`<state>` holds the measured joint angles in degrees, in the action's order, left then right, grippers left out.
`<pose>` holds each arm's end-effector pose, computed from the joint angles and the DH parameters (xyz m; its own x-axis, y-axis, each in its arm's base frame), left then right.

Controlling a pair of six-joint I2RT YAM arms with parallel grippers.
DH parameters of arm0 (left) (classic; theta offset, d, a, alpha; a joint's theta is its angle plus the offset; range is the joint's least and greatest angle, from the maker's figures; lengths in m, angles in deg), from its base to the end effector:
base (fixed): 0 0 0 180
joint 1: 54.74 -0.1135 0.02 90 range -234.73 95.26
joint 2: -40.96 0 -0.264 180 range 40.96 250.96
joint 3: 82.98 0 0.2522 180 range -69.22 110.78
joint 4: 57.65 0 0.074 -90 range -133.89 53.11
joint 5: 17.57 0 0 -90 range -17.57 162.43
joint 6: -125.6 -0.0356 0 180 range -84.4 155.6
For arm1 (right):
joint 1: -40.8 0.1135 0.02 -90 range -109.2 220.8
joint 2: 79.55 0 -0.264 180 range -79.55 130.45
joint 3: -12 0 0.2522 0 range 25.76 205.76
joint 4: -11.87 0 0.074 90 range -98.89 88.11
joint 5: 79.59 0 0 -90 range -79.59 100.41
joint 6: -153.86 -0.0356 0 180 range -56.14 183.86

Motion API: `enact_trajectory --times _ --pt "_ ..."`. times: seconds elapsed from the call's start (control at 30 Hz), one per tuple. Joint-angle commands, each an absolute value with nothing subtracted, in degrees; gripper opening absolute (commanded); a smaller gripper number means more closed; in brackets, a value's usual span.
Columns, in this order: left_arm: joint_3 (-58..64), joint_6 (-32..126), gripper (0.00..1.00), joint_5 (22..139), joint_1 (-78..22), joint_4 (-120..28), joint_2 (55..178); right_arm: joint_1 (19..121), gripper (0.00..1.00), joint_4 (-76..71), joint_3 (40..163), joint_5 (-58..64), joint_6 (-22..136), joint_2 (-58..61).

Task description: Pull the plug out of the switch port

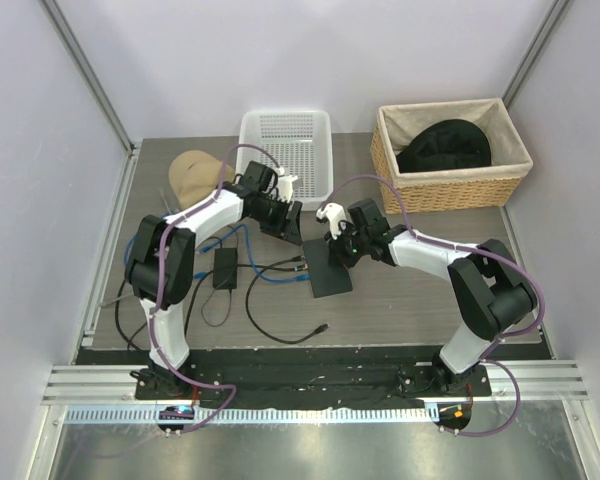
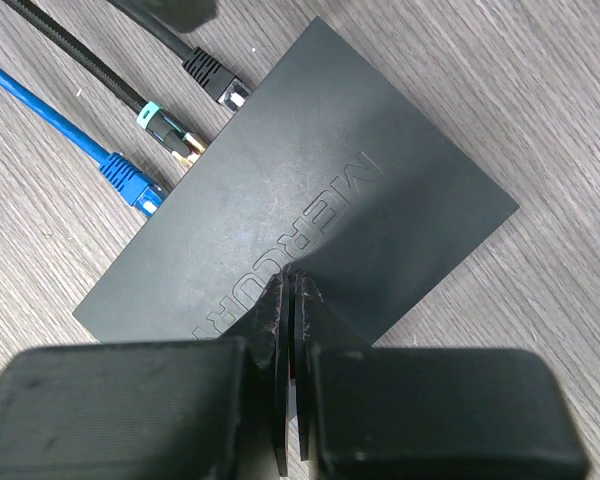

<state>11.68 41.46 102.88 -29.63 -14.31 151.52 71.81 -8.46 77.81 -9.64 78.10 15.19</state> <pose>0.3625 -0.1898 0.2016 -0.8354 0.2943 -0.4643 0.5179 0.7043 -0.4854 0.2788 0.1818 0.1732 -0.4632 -0.5480 -0.6965 -0.8147 0.5726 0.0912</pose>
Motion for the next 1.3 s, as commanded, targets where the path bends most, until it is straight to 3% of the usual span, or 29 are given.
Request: enact_trajectory --times 0.0,0.1,0.5,0.87,1.13,1.27 --pt "13.6 40.0 0.57 105.7 -30.4 -15.3 154.0 72.0 0.01 -13.0 77.2 -7.6 78.4 16.2" --pt "11.2 39.0 0.56 110.9 -30.4 -18.4 153.9 72.0 0.01 -13.0 77.3 -7.5 78.4 16.3" --pt "9.4 39.3 0.50 111.8 -30.4 -19.8 155.0 72.0 0.02 -13.3 77.8 -7.3 78.8 16.9" --pt "-5.1 41.3 0.56 108.1 -30.5 -38.1 147.4 72.0 0.02 -14.3 78.8 -7.4 78.8 18.1" --pt "-3.1 42.2 0.57 106.6 -30.5 -41.5 150.4 72.2 0.03 -14.8 79.6 -7.3 78.8 19.2" --pt "5.2 41.7 0.57 101.8 -31.2 -36.7 153.7 72.2 0.03 -14.8 79.8 -7.3 78.8 19.2"
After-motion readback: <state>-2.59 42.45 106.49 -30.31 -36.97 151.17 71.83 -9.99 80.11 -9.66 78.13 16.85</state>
